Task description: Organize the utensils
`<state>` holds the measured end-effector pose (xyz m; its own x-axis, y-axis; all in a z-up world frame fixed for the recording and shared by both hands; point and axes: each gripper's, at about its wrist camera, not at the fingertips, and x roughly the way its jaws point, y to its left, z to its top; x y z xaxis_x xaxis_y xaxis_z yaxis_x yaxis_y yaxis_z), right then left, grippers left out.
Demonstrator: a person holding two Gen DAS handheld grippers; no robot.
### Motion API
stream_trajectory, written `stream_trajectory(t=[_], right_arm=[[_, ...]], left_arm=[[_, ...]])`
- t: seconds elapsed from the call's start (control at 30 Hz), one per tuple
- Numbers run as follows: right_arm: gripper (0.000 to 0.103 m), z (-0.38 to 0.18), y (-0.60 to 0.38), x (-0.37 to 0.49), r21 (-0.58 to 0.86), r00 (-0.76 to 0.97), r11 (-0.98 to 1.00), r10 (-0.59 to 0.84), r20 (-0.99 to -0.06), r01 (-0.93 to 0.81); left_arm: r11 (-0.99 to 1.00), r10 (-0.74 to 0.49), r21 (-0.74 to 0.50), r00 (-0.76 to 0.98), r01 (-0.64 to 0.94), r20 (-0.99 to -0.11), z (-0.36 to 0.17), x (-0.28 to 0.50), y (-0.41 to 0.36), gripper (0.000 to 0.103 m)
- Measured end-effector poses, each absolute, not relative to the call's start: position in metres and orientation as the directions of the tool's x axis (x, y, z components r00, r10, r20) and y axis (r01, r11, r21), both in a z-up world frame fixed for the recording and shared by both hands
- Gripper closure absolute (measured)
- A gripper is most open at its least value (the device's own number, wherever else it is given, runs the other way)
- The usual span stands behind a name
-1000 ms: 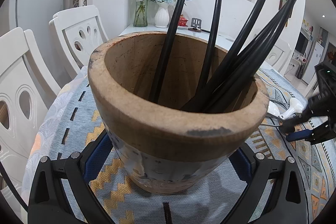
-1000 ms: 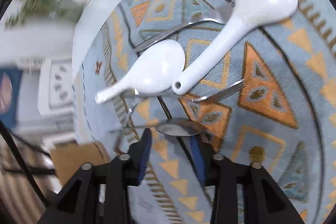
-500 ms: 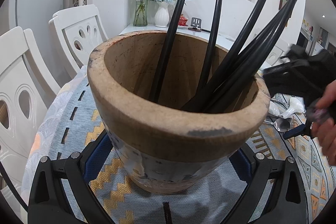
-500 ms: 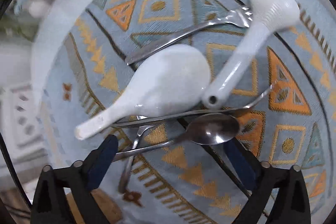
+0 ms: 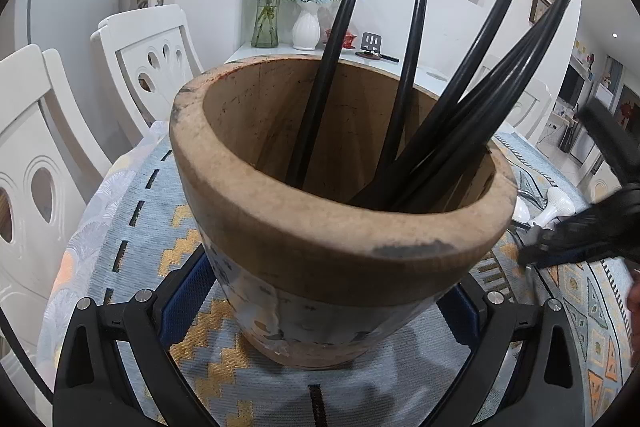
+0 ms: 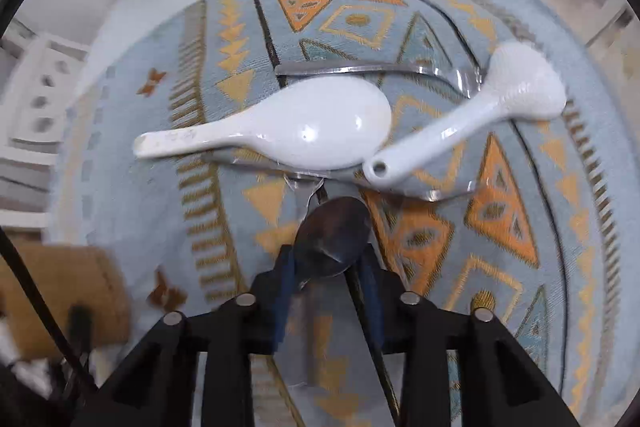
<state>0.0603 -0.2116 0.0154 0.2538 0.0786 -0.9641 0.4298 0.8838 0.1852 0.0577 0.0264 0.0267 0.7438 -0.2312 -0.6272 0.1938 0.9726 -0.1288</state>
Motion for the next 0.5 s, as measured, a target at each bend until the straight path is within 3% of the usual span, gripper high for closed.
stream_trajectory(t=[0.17, 0.2, 0.37, 0.5], right_arm=[[0.082, 0.024, -0.236, 0.016, 0.472, 0.363, 0.776, 0.334, -0.870, 0.417], [0.097, 0.027, -0.237, 0.012, 0.497, 0.381, 0.769, 0.353, -0.855, 0.403], [0.098, 0.035, -0.254, 0.005, 0.489, 0.389, 0.777, 0.340, -0.856, 0.397], [0.097, 0.014, -0.246, 0.029, 0.563, 0.312, 0.698, 0.469, -0.826, 0.442]], left_arm=[[0.973, -0.229, -0.126, 0.745, 0.193, -0.627, 0.027, 0.058, 0.026, 0.003], [0.973, -0.229, -0.126, 0.745, 0.193, -0.627, 0.027, 0.058, 0.026, 0.003], [0.974, -0.224, -0.120, 0.747, 0.192, -0.626, 0.029, 0.056, 0.026, 0.003], [0.974, -0.224, -0.120, 0.748, 0.192, -0.625, 0.029, 0.055, 0.026, 0.003]])
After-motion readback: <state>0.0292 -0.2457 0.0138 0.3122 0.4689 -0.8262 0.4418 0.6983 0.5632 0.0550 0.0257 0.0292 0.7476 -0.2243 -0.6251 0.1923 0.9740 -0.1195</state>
